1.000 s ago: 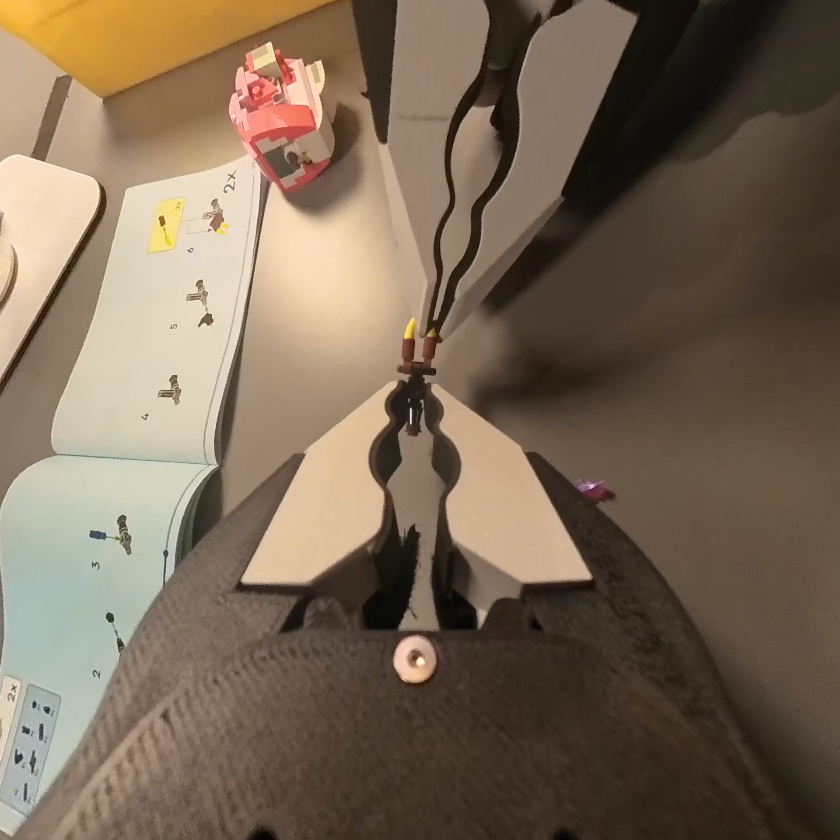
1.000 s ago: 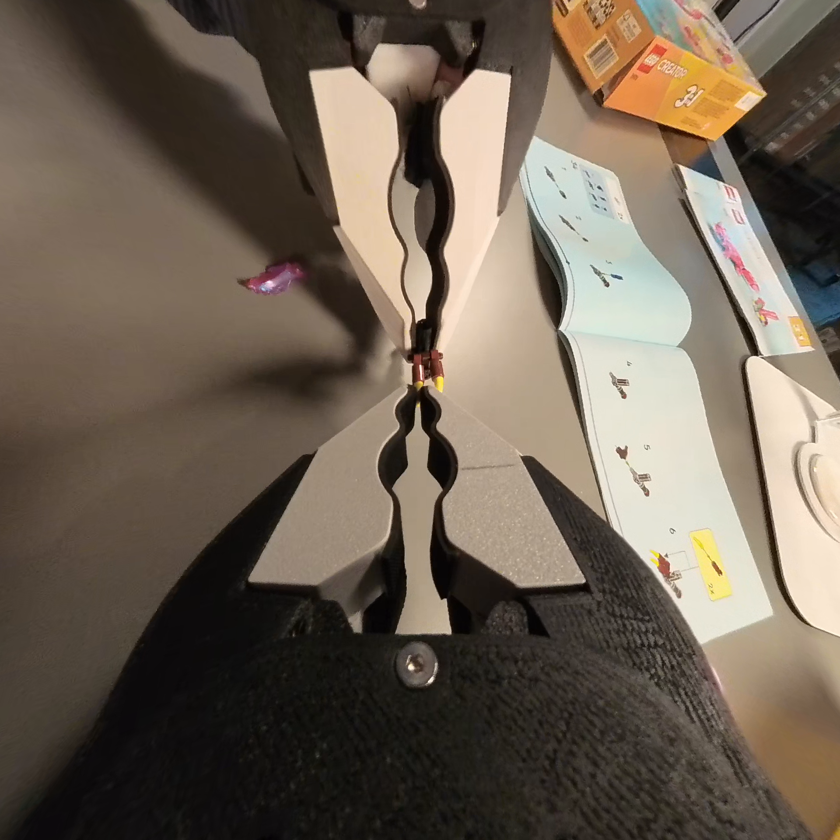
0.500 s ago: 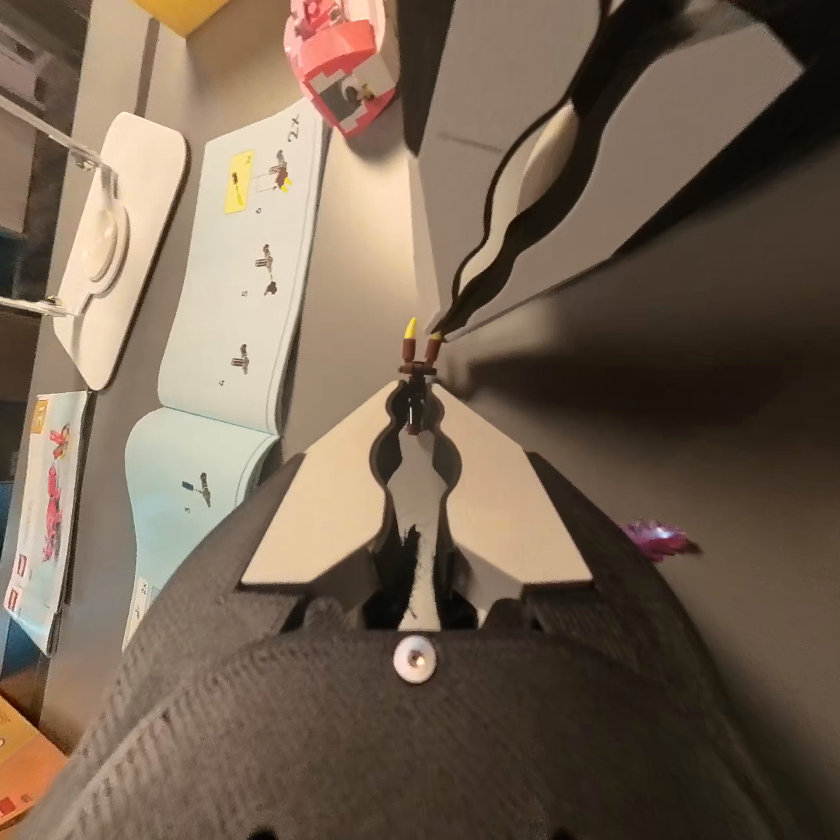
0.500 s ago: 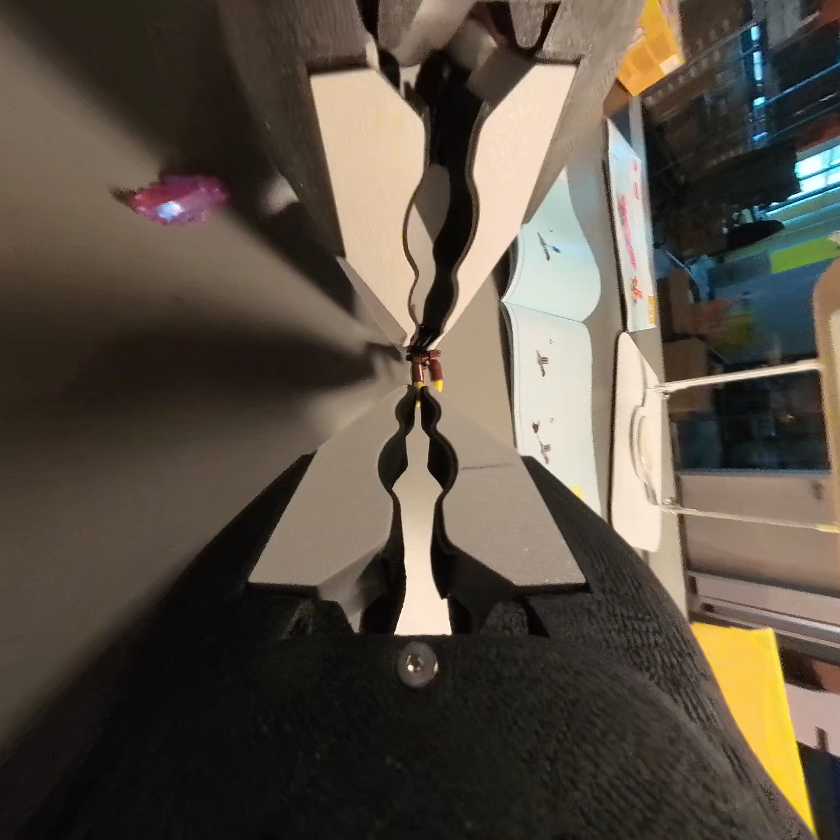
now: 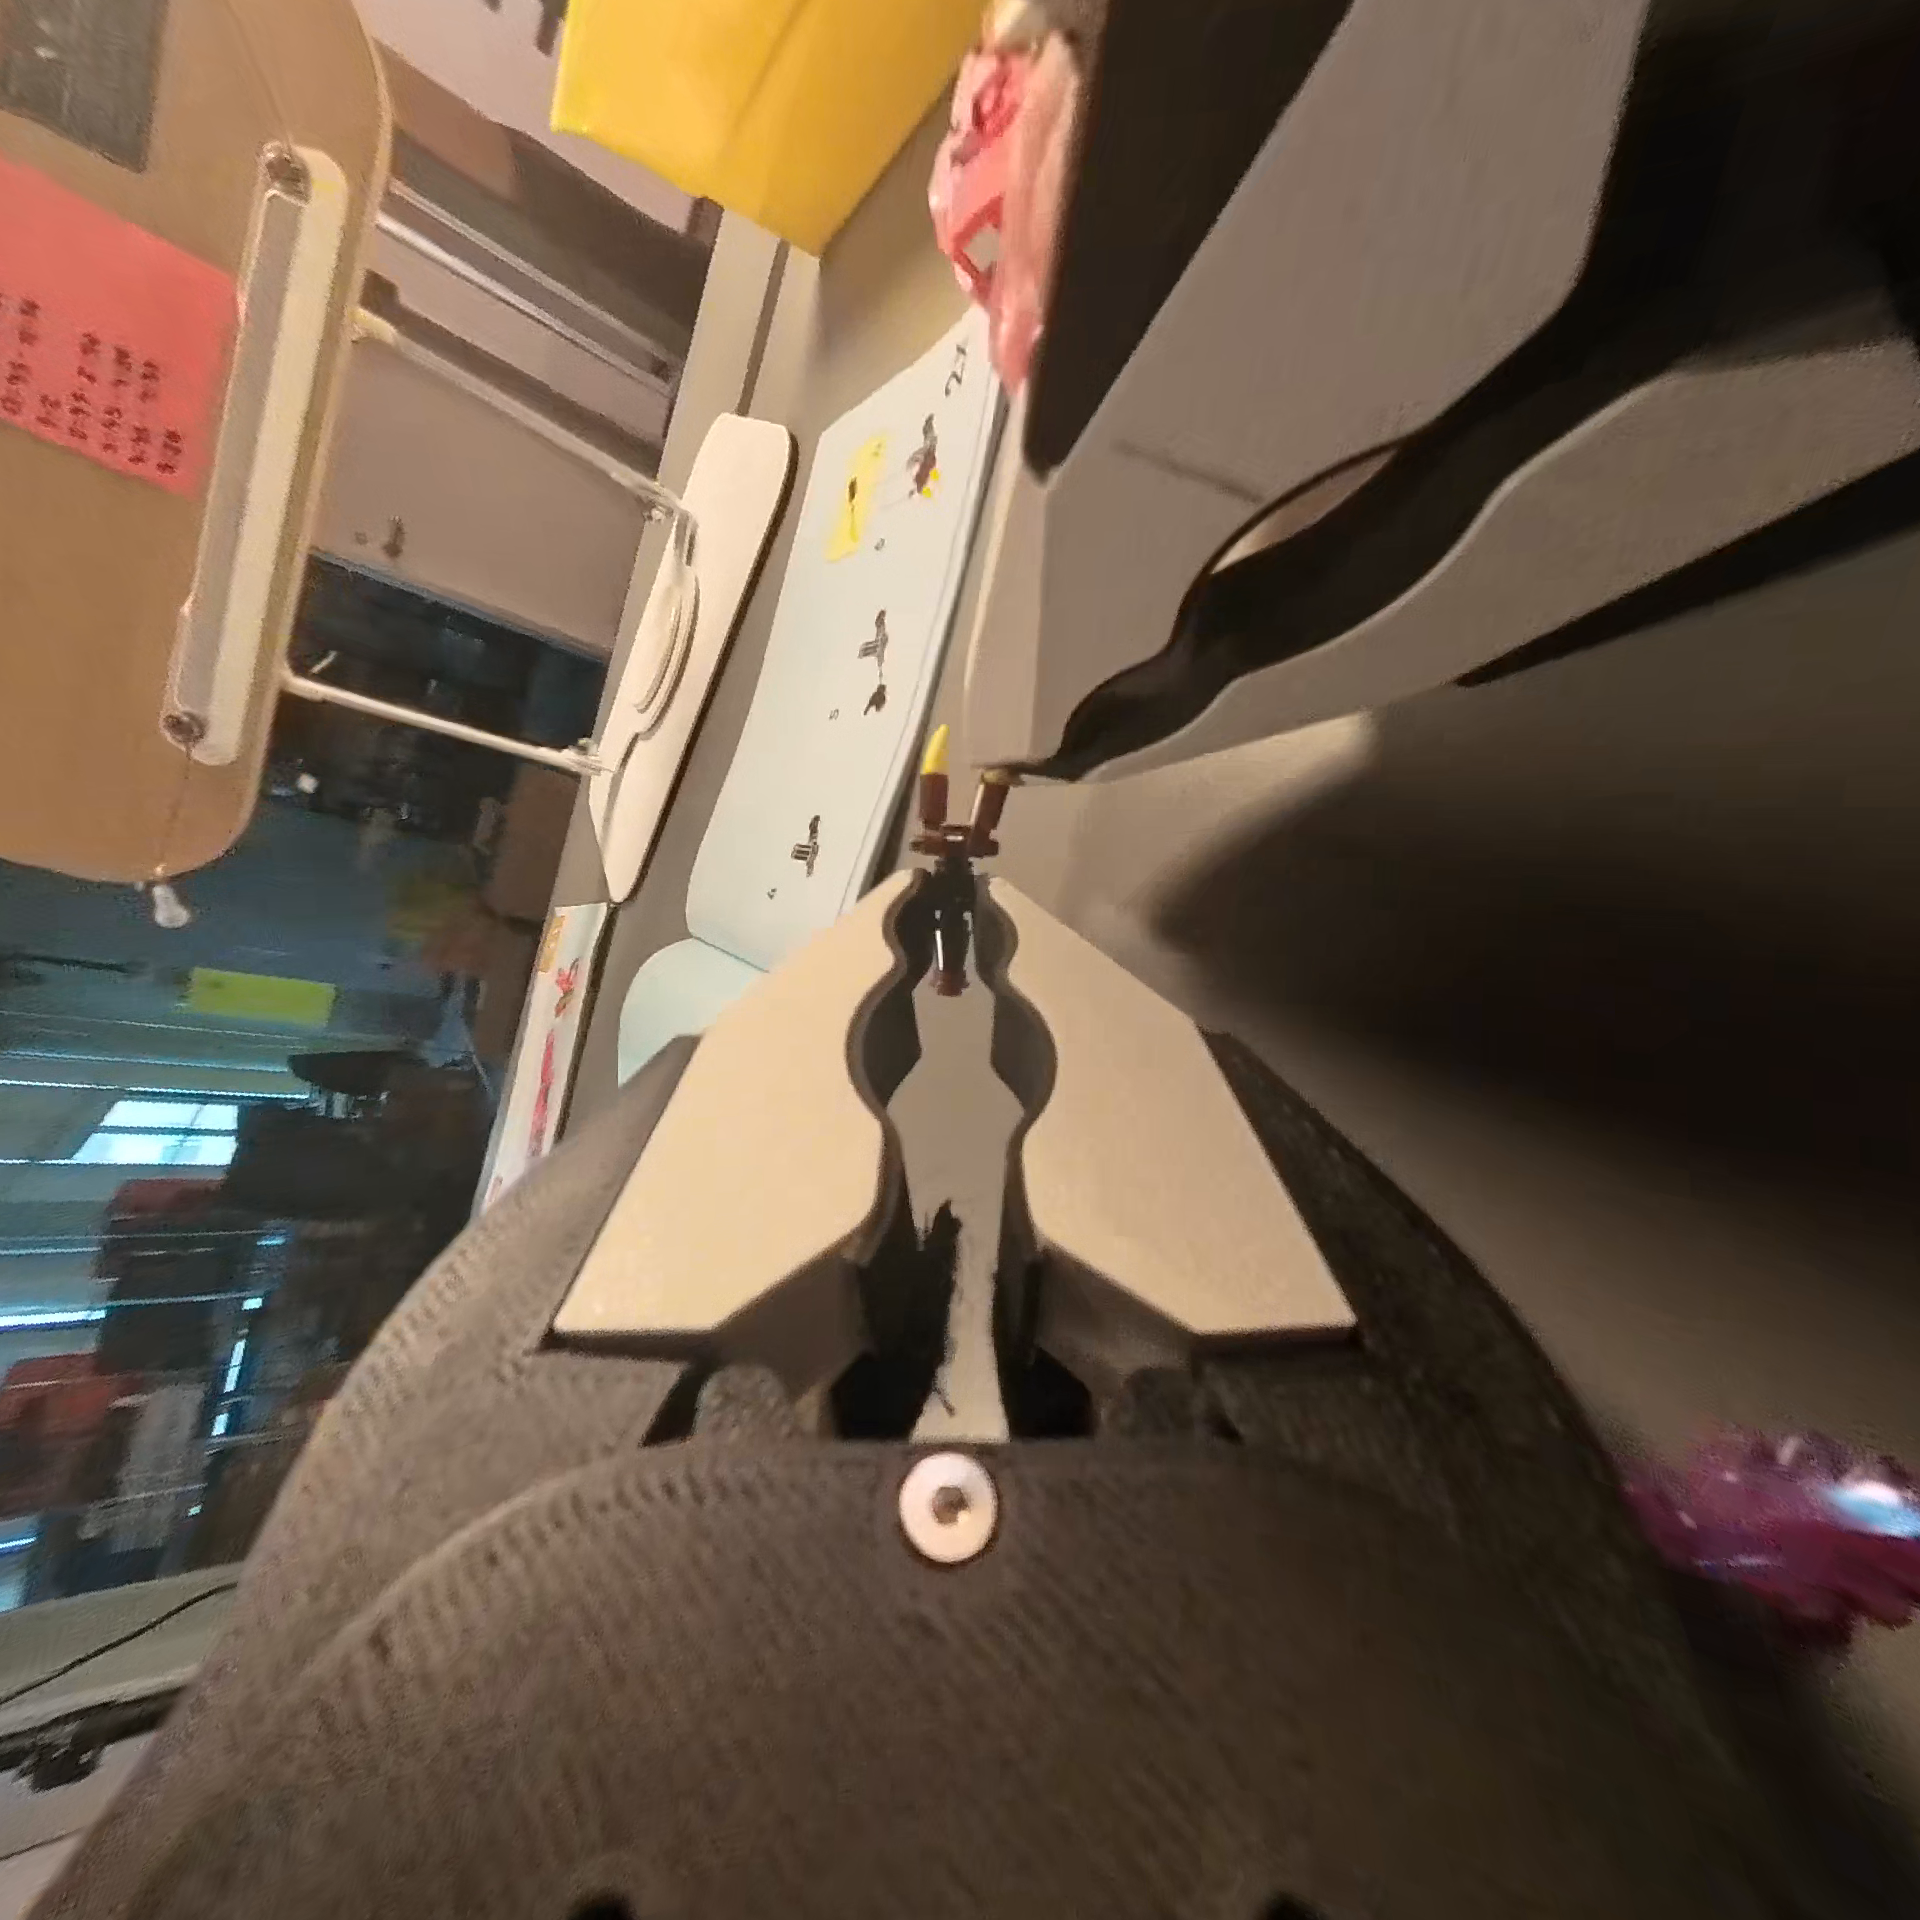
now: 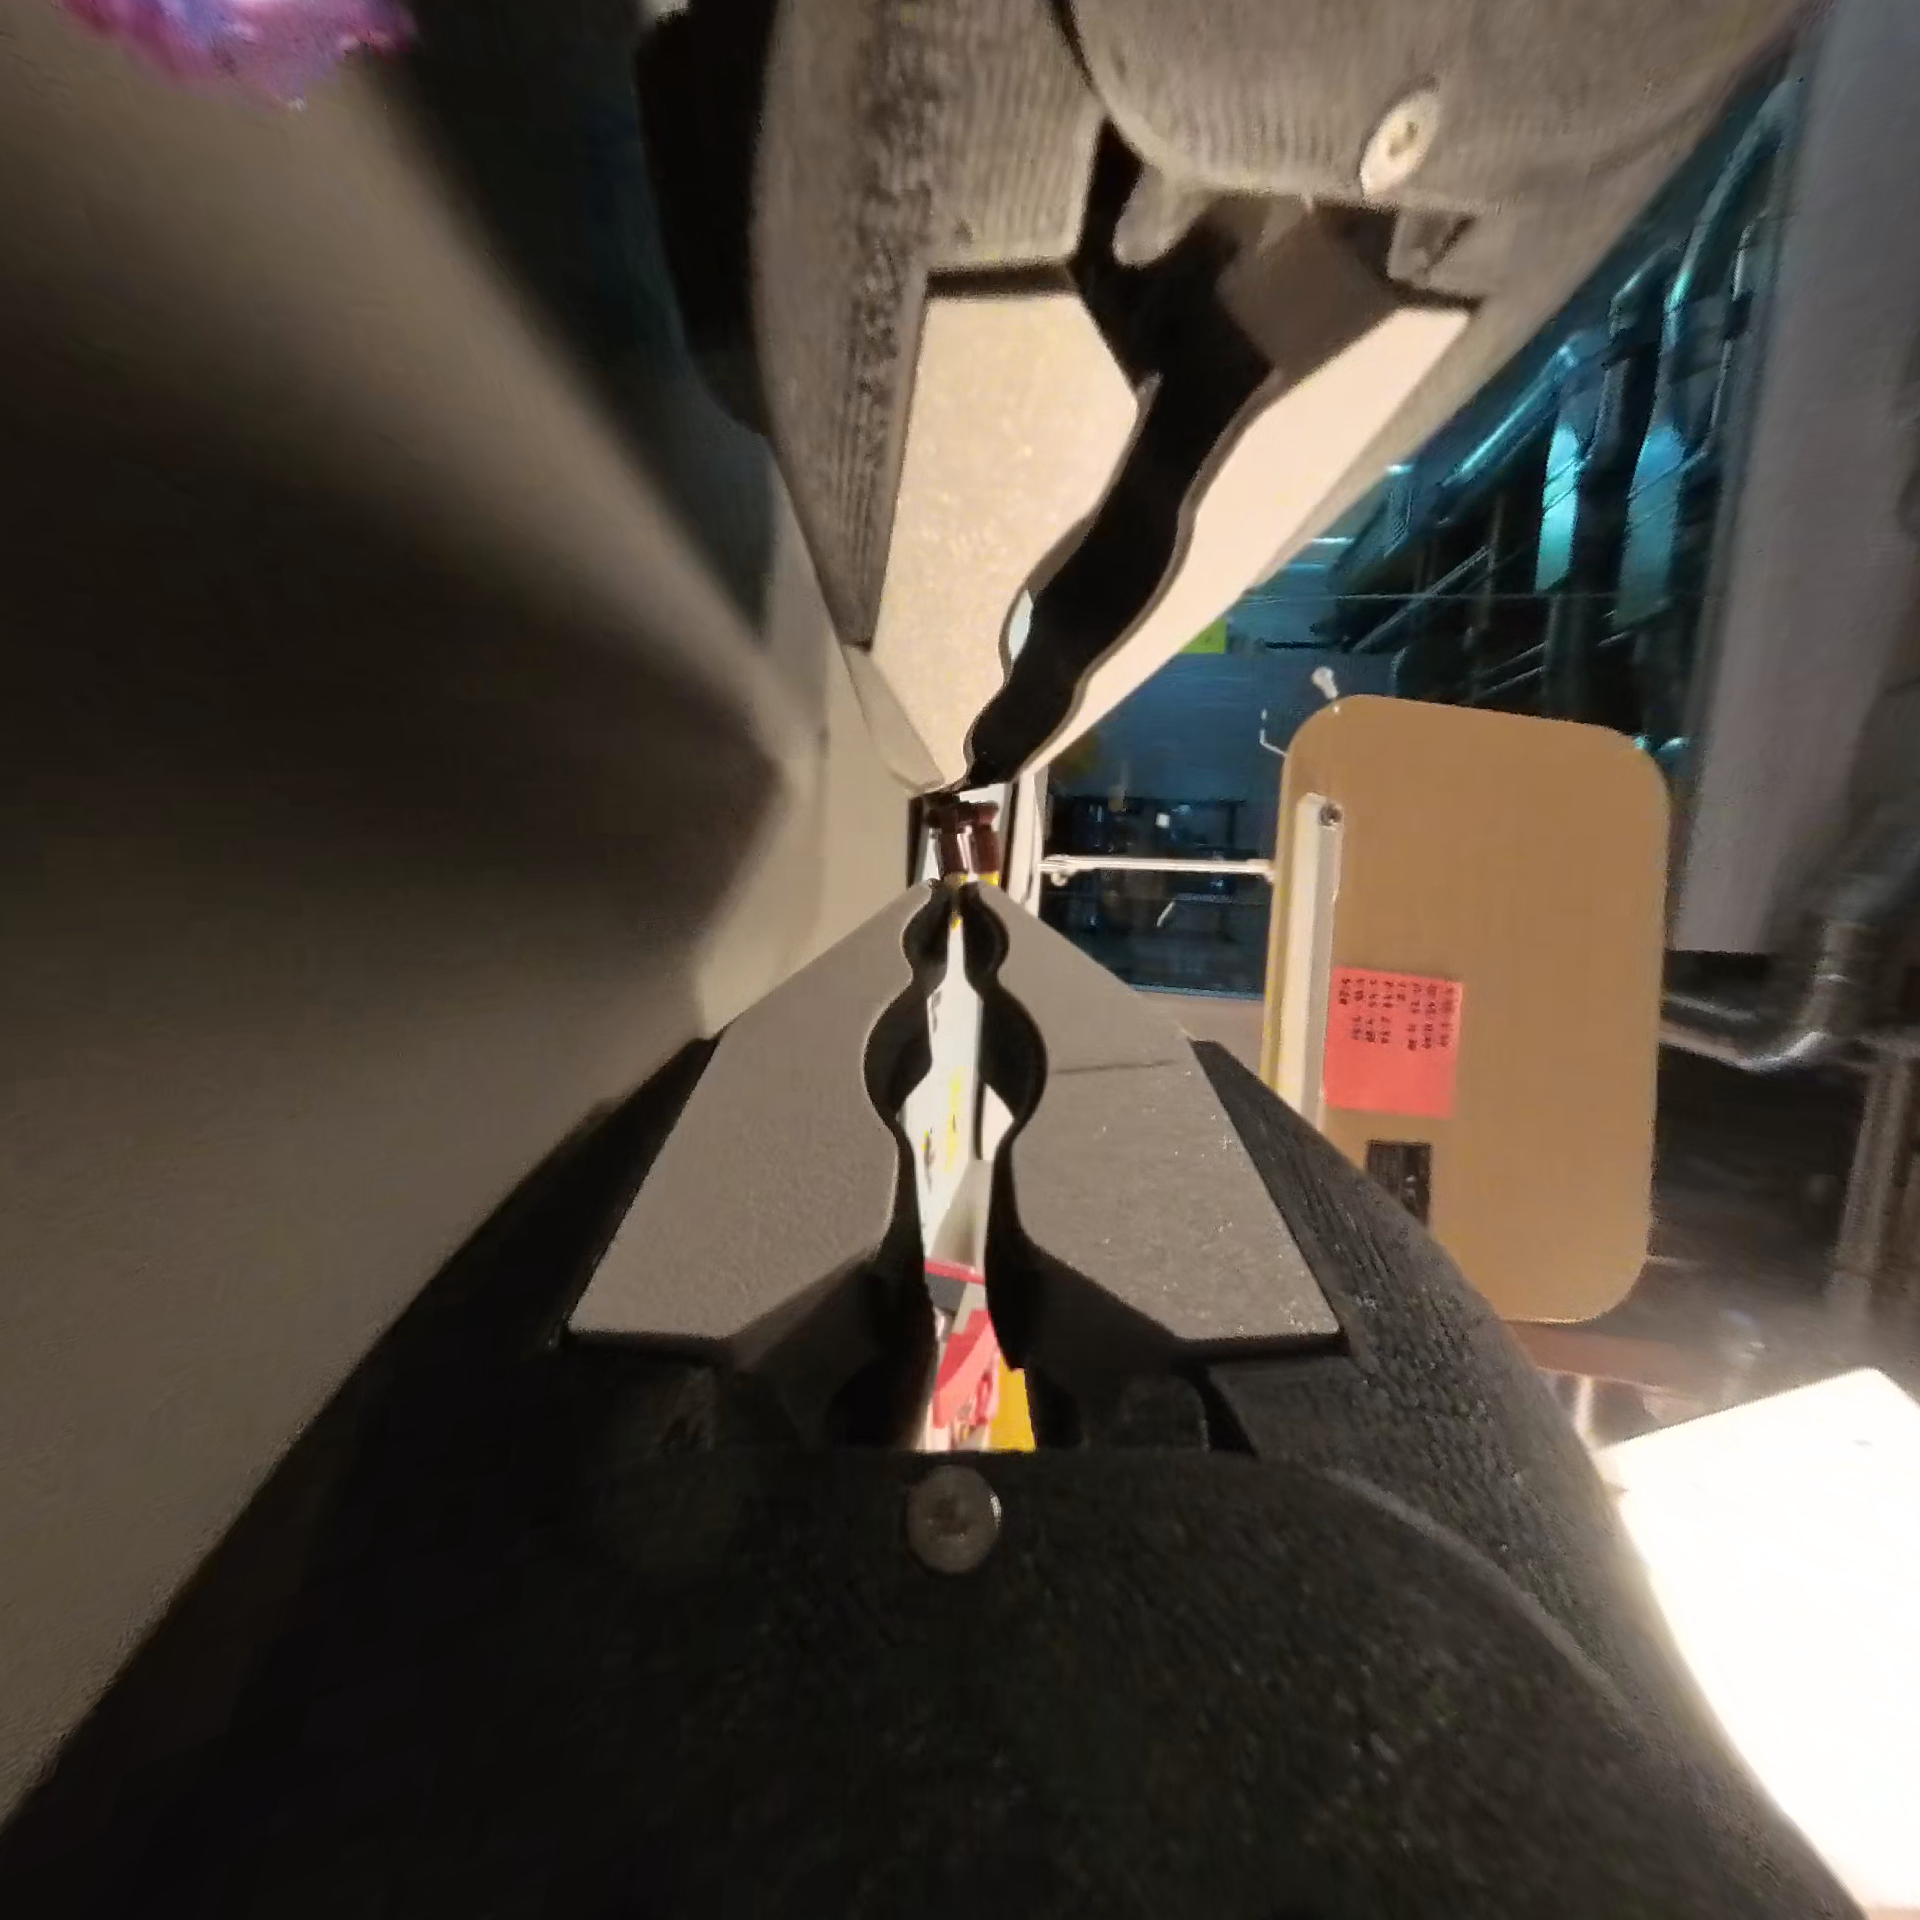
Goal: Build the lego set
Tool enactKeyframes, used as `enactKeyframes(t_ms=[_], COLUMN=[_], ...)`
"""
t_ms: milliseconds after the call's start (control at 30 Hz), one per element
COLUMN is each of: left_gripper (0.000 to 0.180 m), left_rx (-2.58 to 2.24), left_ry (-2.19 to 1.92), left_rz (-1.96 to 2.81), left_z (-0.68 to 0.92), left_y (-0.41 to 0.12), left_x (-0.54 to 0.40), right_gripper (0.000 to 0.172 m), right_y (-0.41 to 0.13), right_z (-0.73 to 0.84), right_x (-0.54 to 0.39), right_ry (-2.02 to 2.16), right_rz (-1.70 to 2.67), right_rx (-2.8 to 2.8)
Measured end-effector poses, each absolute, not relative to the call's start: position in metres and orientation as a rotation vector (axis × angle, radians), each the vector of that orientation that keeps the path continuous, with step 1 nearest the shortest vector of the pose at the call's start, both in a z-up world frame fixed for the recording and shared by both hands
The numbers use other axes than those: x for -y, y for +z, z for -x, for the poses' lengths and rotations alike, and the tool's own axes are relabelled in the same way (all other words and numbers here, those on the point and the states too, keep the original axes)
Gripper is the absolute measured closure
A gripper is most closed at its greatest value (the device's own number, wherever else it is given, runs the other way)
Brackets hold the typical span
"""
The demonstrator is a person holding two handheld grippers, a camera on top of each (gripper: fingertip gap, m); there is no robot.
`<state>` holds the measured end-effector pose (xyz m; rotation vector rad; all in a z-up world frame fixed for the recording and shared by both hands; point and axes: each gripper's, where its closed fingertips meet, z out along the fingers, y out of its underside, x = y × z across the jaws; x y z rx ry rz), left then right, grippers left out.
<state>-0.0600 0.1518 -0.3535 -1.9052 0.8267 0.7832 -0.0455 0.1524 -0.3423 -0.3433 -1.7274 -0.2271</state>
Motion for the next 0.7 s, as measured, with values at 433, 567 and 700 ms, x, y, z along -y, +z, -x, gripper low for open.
enactKeyframes(t_ms=[433, 567, 700], left_gripper=[0.176, 0.176, 0.176], left_rx=[-0.858, -0.865, -0.864], left_ry=[0.832, 0.83, 0.837], left_rz=[1.908, 1.904, 1.892], left_z=[0.06, 0.0591, 0.0589], left_y=[-0.358, -0.3579, -0.356], left_x=[-0.1515, -0.1515, -0.151], right_gripper=[0.172, 0.172, 0.172], right_y=[-0.3473, -0.3477, -0.3466], right_z=[0.0461, 0.046, 0.0456], right_x=[-0.1501, -0.153, -0.1509], right_ry=[-0.167, -0.173, -0.158], right_rz=[0.374, 0.392, 0.384], right_rx=[1.745, 1.744, 1.74])
